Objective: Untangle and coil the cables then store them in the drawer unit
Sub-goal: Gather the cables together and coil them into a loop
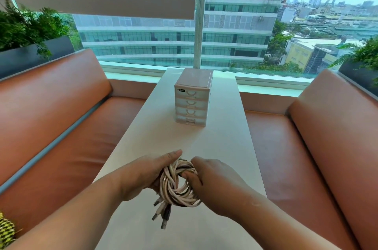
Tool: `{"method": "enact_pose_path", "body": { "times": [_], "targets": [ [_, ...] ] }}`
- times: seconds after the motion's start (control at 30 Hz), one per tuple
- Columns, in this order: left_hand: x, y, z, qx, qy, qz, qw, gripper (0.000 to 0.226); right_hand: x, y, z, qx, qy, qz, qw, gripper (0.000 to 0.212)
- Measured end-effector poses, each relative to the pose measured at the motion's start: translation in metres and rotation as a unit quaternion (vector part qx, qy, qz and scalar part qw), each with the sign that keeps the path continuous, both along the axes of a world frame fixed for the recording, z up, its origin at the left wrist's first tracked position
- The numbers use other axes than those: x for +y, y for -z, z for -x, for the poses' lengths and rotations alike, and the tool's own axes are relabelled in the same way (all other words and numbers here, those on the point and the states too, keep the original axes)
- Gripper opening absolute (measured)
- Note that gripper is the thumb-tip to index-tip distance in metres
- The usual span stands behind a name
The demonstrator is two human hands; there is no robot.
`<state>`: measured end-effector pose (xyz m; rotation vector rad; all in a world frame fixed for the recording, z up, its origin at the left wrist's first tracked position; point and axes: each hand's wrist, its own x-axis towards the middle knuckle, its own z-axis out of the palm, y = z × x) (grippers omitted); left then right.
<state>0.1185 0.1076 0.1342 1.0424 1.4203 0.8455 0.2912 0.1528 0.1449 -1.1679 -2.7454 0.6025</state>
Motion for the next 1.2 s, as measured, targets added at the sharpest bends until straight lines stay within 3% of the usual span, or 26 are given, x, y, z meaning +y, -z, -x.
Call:
{"method": "enact_pose_path", "body": {
  "times": [0.37, 0.5, 0.63, 0.73, 1.0, 1.2],
  "targets": [
    [-0.002, 0.023, -0.013, 0.020, 0.000, -0.012, 1.000, 0.053, 0.003, 0.014, 0.000, -0.022, 0.024, -0.021, 0.999, 0.023],
    [-0.005, 0.034, -0.016, 0.013, -0.040, -0.032, 0.999, 0.073, 0.002, 0.015, 0.002, -0.019, 0.024, -0.019, 0.999, 0.021],
    [-0.009, 0.036, -0.017, -0.011, -0.034, -0.048, 0.998, 0.068, 0.004, 0.015, 0.002, -0.018, 0.016, -0.026, 0.999, 0.022],
    [-0.010, 0.037, -0.015, 0.021, -0.010, -0.069, 0.997, 0.073, 0.005, 0.015, 0.002, -0.008, 0.016, -0.020, 1.000, 0.023],
    [-0.016, 0.029, -0.013, 0.058, 0.063, -0.114, 0.990, 0.029, 0.012, 0.017, -0.002, 0.034, 0.025, 0.041, 0.998, 0.024],
    [-0.014, 0.031, -0.011, 0.055, 0.010, -0.106, 0.993, 0.031, 0.024, 0.021, -0.008, 0.082, -0.018, 0.091, 0.992, 0.023]
  ]
}}
